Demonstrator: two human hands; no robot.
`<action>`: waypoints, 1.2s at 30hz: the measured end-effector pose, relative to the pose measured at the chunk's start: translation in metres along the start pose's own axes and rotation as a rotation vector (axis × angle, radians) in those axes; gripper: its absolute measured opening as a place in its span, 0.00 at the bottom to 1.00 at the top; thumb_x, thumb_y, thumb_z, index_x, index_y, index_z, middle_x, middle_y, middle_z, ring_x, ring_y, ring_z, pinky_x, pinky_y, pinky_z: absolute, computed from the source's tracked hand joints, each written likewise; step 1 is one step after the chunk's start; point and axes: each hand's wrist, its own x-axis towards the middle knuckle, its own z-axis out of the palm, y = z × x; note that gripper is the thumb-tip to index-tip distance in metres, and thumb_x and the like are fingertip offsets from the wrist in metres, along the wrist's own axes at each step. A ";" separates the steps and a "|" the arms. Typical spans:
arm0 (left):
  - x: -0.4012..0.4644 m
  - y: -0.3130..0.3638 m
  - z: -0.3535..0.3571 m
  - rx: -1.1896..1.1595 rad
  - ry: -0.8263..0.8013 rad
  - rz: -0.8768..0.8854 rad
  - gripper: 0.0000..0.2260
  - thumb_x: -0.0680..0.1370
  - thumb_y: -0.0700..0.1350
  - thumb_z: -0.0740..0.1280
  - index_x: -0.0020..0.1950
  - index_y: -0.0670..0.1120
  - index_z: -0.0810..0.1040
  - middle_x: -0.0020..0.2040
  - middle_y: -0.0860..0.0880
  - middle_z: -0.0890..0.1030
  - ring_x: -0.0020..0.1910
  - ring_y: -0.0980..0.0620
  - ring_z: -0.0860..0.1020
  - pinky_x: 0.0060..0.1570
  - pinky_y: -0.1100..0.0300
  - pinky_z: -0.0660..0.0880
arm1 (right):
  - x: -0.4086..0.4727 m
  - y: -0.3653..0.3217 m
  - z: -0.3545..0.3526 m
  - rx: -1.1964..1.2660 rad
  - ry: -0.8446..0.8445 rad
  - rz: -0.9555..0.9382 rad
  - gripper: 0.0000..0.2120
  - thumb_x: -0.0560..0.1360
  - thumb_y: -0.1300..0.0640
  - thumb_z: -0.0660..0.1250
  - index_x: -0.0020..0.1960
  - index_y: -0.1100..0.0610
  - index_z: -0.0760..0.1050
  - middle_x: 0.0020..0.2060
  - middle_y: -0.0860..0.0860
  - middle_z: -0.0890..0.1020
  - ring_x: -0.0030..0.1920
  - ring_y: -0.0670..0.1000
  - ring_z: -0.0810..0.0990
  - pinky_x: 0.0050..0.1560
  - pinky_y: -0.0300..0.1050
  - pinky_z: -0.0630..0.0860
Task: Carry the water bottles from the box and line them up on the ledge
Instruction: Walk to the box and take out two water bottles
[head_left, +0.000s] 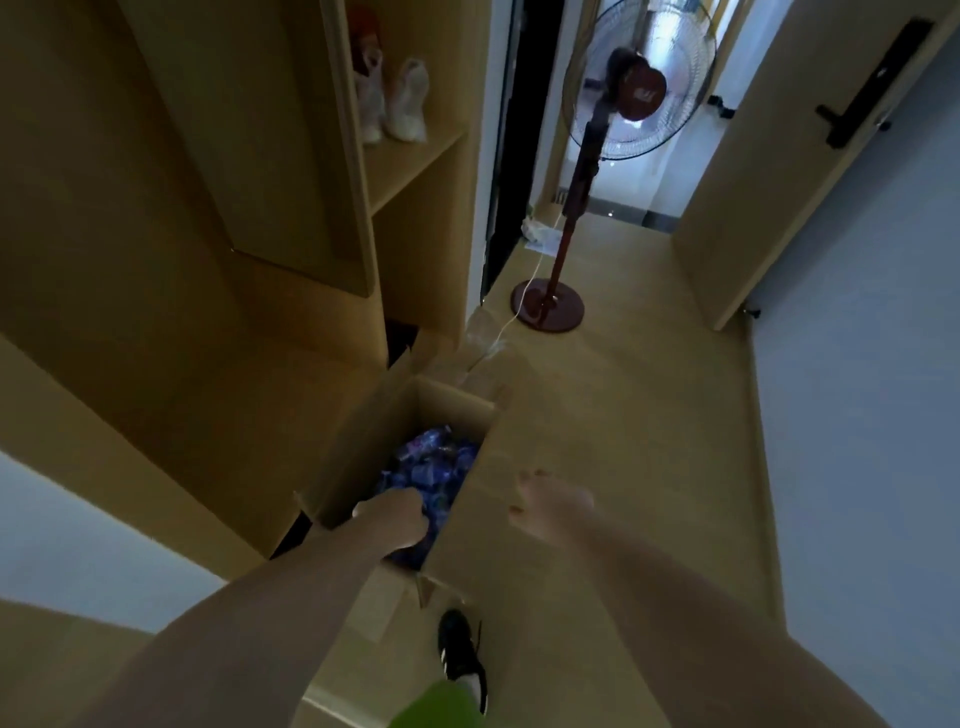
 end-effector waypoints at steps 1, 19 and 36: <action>0.015 0.001 -0.010 -0.015 -0.011 -0.012 0.12 0.83 0.46 0.54 0.61 0.43 0.72 0.62 0.41 0.76 0.54 0.43 0.75 0.58 0.51 0.70 | 0.019 0.004 -0.005 -0.015 0.002 -0.009 0.22 0.81 0.45 0.57 0.69 0.57 0.67 0.62 0.55 0.75 0.60 0.56 0.76 0.49 0.50 0.72; 0.175 -0.039 -0.117 -0.421 0.073 -0.345 0.13 0.82 0.45 0.55 0.53 0.39 0.76 0.46 0.44 0.77 0.40 0.50 0.71 0.44 0.57 0.68 | 0.263 -0.031 -0.118 -0.215 -0.179 -0.382 0.15 0.81 0.49 0.58 0.39 0.52 0.62 0.36 0.50 0.69 0.37 0.51 0.70 0.39 0.47 0.67; 0.327 -0.010 0.000 -1.016 0.029 -0.818 0.13 0.81 0.44 0.55 0.59 0.42 0.75 0.56 0.41 0.78 0.51 0.42 0.77 0.48 0.53 0.73 | 0.473 -0.010 -0.035 -0.550 -0.424 -0.659 0.16 0.81 0.49 0.58 0.63 0.56 0.71 0.56 0.53 0.78 0.55 0.55 0.77 0.53 0.48 0.73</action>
